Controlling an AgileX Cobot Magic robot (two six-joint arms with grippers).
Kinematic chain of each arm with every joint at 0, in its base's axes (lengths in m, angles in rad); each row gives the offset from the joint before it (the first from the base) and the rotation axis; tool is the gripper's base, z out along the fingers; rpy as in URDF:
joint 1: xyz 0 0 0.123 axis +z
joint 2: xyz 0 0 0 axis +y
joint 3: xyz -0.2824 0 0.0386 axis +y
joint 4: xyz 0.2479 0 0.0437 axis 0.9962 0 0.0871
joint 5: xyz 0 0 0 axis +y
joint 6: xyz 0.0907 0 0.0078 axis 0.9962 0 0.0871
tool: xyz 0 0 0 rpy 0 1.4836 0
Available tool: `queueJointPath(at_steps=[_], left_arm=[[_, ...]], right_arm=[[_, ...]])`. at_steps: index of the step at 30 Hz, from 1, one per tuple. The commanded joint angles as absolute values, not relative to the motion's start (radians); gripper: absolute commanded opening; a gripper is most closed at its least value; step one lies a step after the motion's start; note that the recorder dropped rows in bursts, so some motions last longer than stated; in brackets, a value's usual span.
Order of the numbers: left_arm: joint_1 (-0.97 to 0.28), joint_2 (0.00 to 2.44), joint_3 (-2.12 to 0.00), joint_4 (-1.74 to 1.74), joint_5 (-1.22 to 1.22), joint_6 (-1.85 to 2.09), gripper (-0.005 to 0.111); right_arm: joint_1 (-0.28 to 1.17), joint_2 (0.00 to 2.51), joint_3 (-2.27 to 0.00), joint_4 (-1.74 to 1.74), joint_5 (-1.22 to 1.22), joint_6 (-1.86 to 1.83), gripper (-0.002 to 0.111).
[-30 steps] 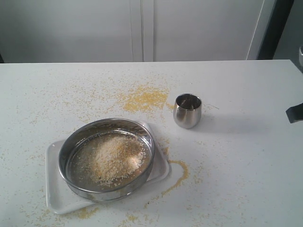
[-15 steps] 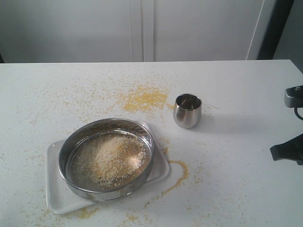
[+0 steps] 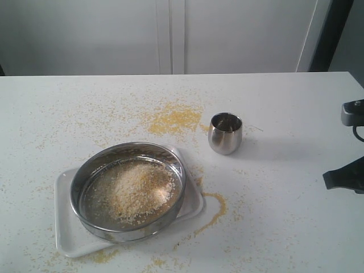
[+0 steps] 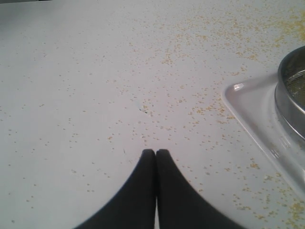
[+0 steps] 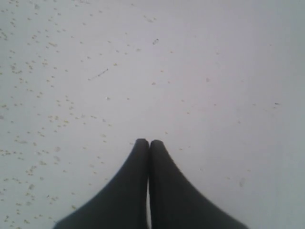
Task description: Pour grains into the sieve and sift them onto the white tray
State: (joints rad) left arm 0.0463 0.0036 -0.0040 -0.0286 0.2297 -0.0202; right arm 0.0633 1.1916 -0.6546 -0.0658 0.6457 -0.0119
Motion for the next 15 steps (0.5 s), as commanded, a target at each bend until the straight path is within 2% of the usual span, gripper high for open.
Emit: queueJointPath(at_steps=[1, 11, 15], left_arm=[[0.048, 0.000, 0.000, -0.036, 0.199, -0.022, 0.001], [0.048, 0.000, 0.000, -0.170, 0.007, -0.362, 0.001], [0.048, 0.000, 0.000, -0.170, -0.115, -0.368, 0.001]], right_arm=[[0.059, 1.190, -0.649, -0.063, 0.633, -0.022, 0.000], [0.059, 1.190, -0.649, -0.063, 0.633, -0.022, 0.000], [0.059, 1.190, -0.649, -0.063, 0.631, -0.022, 0.000]])
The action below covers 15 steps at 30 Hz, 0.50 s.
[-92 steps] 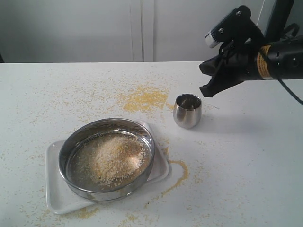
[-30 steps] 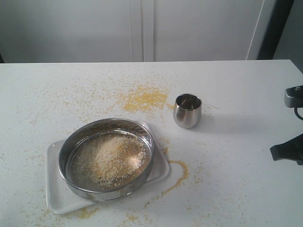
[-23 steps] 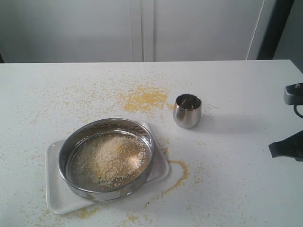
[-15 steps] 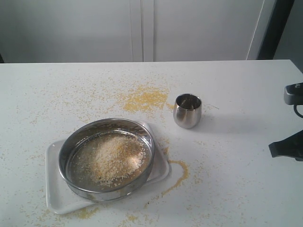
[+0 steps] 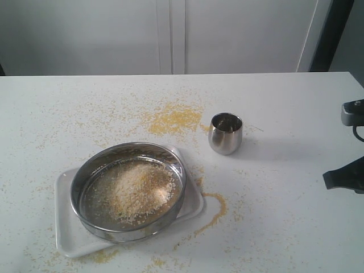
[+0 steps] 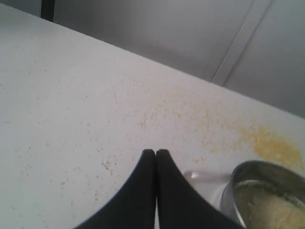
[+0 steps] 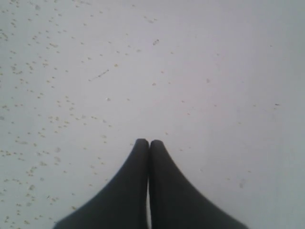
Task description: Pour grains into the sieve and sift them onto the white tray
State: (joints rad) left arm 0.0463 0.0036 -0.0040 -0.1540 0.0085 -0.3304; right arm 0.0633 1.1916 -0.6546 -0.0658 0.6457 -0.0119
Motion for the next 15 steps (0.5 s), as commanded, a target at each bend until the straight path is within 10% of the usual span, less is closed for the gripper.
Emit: queueJointPath(at_steps=[1, 15], left_arm=[[0.048, 0.000, 0.000, -0.170, -0.167, -0.368, 0.001], [0.046, 0.007, -0.168, 0.100, 0.066, -0.557, 0.000]], right_arm=[[0.059, 1.190, -0.649, -0.063, 0.631, -0.022, 0.000], [0.059, 1.190, -0.649, -0.063, 0.629, -0.022, 0.000]])
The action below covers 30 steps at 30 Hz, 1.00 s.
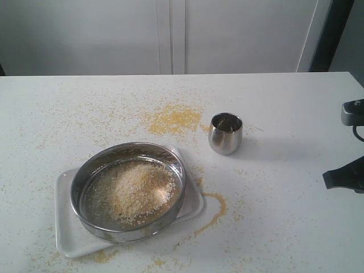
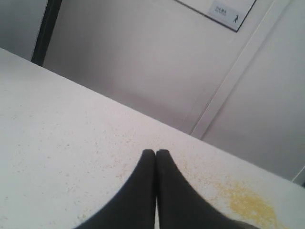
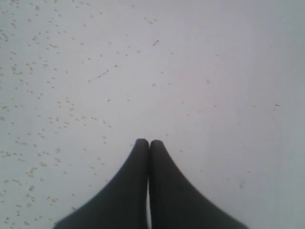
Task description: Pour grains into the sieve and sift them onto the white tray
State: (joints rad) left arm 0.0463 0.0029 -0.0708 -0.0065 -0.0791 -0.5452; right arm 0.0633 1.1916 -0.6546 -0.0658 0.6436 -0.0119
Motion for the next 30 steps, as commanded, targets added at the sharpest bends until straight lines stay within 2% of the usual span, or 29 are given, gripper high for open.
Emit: queueJointPath(at_steps=[1, 7, 9, 14, 17, 30], left_arm=[[0.046, 0.022, -0.196, 0.098, 0.085, -0.537, 0.000], [0.046, 0.202, -0.319, 0.085, 0.178, -0.428, 0.000], [0.046, 0.307, -0.389, 0.000, 0.246, -0.294, 0.000], [0.046, 0.599, -0.580, -0.460, 0.506, 0.356, 0.000], [0.046, 0.731, -0.661, -0.577, 0.604, 0.504, 0.000], [-0.149, 1.046, -0.746, -0.538, 0.592, 0.539, 0.000]], right_arm=[[0.059, 1.190, -0.649, -0.063, 0.629, -0.022, 0.000], [0.059, 1.190, -0.649, -0.063, 0.627, -0.022, 0.000], [0.059, 1.190, -0.649, -0.063, 0.627, -0.022, 0.000], [0.059, 1.190, -0.649, -0.063, 0.627, -0.022, 0.000], [0.059, 1.190, -0.649, -0.063, 0.627, -0.022, 0.000], [0.059, 1.190, -0.649, -0.063, 0.627, -0.022, 0.000]])
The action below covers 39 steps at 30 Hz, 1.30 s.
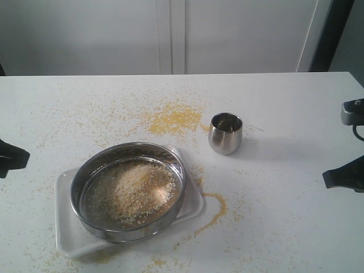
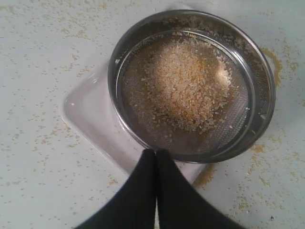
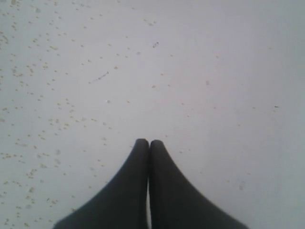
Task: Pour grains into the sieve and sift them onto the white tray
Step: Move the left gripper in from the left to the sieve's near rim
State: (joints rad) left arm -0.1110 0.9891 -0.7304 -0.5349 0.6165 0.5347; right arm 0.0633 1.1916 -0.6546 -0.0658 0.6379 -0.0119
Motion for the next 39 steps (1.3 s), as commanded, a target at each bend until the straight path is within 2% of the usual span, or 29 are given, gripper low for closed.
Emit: queueJointPath(at_steps=[1, 11, 15, 18, 25, 28, 32, 39], left_arm=[[-0.154, 1.063, -0.748, -0.533, 0.578, 0.539, 0.000], [-0.209, 1.238, -0.785, -0.530, 0.537, 0.539, 0.000], [-0.211, 1.302, -0.817, -0.524, 0.529, 0.539, 0.009], [-0.211, 1.340, -0.839, -0.541, 0.507, 0.539, 0.018], [-0.211, 1.446, -0.896, -0.595, 0.499, 0.551, 0.057], [-0.211, 1.483, -0.918, -0.615, 0.507, 0.651, 0.066], [-0.211, 1.523, -0.930, -0.673, 0.438, 0.659, 0.062], [-0.211, 1.598, -0.957, -0.673, 0.369, 0.681, 0.062]], right_arm=[[0.059, 1.190, -0.649, -0.063, 0.627, -0.022, 0.000], [0.059, 1.190, -0.649, -0.063, 0.623, -0.022, 0.000], [0.059, 1.190, -0.649, -0.063, 0.623, -0.022, 0.000], [0.059, 1.190, -0.649, -0.063, 0.623, -0.022, 0.000], [0.059, 1.190, -0.649, -0.063, 0.623, -0.022, 0.000], [0.059, 1.190, -0.649, -0.063, 0.623, -0.022, 0.000], [0.059, 1.190, -0.649, -0.063, 0.621, -0.022, 0.000], [0.059, 1.190, -0.649, -0.063, 0.621, -0.022, 0.000]])
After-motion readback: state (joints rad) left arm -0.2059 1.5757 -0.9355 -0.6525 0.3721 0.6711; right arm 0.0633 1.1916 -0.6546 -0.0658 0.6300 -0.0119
